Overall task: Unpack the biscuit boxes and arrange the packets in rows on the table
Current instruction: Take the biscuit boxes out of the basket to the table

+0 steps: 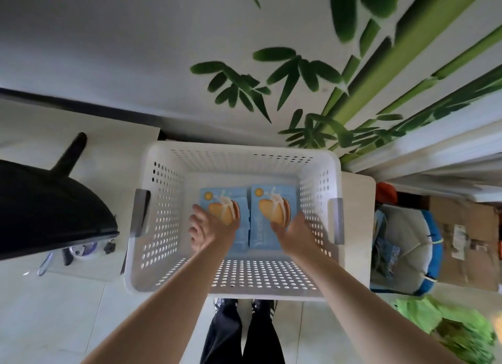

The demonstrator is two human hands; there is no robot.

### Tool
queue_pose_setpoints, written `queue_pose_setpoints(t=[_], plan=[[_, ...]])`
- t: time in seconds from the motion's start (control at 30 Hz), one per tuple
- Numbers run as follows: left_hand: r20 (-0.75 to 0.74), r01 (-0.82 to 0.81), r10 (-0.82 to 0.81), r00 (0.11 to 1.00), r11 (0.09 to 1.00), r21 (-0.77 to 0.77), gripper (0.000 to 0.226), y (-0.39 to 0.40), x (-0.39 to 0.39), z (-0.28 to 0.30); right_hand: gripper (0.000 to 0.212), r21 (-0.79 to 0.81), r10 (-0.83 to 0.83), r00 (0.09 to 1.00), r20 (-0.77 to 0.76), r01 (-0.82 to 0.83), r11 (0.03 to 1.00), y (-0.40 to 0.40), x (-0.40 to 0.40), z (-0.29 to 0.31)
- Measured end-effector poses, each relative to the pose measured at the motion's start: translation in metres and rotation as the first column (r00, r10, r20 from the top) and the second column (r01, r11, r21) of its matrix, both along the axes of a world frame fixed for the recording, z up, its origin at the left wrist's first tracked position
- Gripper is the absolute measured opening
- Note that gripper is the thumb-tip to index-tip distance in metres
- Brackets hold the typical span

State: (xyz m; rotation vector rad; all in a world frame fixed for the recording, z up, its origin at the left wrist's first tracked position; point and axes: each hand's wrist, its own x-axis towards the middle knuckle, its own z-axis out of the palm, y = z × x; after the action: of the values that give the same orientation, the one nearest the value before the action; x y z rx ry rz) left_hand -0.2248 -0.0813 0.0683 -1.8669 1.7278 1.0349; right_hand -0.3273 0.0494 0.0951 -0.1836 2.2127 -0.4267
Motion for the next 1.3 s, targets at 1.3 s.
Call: queue_pose_setpoints(t=[1.3], plan=[[-0.163, -0.117, 0.146, 0.976, 0.977, 0.177, 0.126, -0.046, 0.029, -0.047, 0.049, -0.215, -0.496, 0.861, 0.118, 0.509, 0.833, -0.017, -0.006, -0.037]])
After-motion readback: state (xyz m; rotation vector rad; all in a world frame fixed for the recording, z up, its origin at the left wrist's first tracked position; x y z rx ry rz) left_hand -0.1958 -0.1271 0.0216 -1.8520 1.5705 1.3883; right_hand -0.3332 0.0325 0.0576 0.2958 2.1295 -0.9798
